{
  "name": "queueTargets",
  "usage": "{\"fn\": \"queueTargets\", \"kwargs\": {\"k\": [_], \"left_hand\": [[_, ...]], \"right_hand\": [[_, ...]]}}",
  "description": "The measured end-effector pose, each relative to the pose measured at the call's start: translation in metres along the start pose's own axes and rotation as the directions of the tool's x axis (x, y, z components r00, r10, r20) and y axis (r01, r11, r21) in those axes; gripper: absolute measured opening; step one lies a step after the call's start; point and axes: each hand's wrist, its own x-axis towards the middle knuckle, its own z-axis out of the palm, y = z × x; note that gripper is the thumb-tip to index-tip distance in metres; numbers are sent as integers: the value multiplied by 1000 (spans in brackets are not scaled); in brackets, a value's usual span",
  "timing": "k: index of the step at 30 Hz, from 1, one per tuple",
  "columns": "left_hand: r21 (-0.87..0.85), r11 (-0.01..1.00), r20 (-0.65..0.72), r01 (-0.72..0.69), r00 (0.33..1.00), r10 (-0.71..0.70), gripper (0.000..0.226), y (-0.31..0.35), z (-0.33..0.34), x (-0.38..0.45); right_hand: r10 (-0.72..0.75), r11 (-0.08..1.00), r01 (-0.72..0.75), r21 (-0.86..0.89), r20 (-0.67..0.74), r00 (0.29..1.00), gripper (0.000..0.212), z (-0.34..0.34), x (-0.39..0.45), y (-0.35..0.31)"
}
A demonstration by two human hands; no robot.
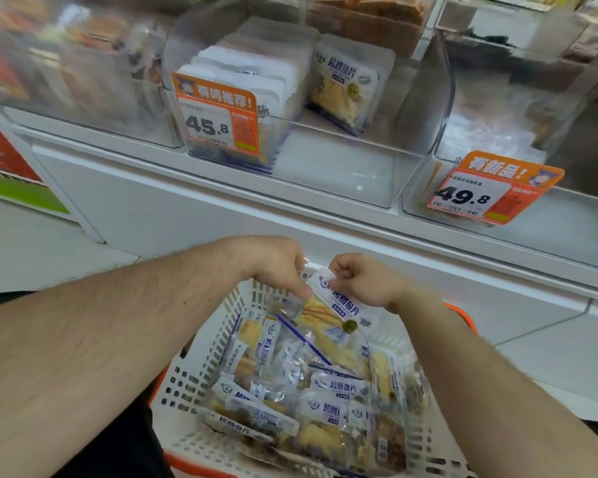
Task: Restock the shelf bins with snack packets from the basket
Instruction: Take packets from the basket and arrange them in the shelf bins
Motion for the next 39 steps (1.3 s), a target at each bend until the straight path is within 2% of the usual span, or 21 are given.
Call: {"fn": "queueTargets", "kwargs": {"k": [2, 4, 6, 10, 13, 18, 23, 29, 30, 31, 33, 34, 37, 39], "left_hand": [[-202, 979, -30, -10, 1000, 4, 50, -2, 0, 1], [-402, 915, -38, -44, 999, 31, 27, 0, 0, 0], [-518, 851, -89, -88, 995, 48, 14, 2, -3, -1], [-621, 768, -174, -156, 983, 59, 14, 2, -20, -7], [-734, 639, -267, -228, 963, 37, 17, 1, -38, -15], [-789, 488, -415, -373, 909, 24, 17, 8, -57, -28], [-756, 461, -514, -464, 857, 19, 18, 15, -68, -38], [-751, 397, -564, -527, 825, 29, 15, 18, -80, -51], [-711, 448, -609, -542, 793, -5, 9, 16, -83, -51], [-637, 551, -673, -539, 738, -57, 6, 13, -86, -51], [-466, 764, -794, -447, 592, -138, 15, 5, -93, -48], [-397, 826, -838, -401, 524, -149, 17, 2, -96, -48], [-213, 931, -931, -295, 352, -101, 25, -5, -103, -50], [-154, 975, -943, -160, 317, -97, 44, -5, -106, -50]], "right_hand": [[-33, 998, 35, 56, -40, 999, 31, -8, -4, -18], [-72, 993, 80, 91, -88, 994, 30, -14, -8, -34], [-105, 984, 124, 130, -148, 983, 30, -17, -13, -48], [-106, 963, 158, 217, -232, 967, 15, -30, -25, -67], [-83, 958, 156, 242, -285, 955, 14, -49, -38, -78], [-127, 977, 176, 119, -335, 934, 10, -74, -54, -95], [-166, 981, 190, 27, -381, 910, 8, -91, -65, -121], [-172, 985, 167, -49, -393, 903, 7, -105, -74, -147], [-163, 986, 162, -40, -420, 893, 7, -110, -75, -151], [-148, 988, 156, -20, -455, 878, 7, -116, -75, -156], [-88, 991, 128, 42, -517, 851, 7, -131, -73, -165], [-57, 991, 113, 70, -547, 835, 8, -137, -70, -169], [-17, 992, 92, 85, -636, 772, 9, -150, -56, -179], [-25, 994, 92, 66, -664, 748, 8, -152, -43, -185]]}}
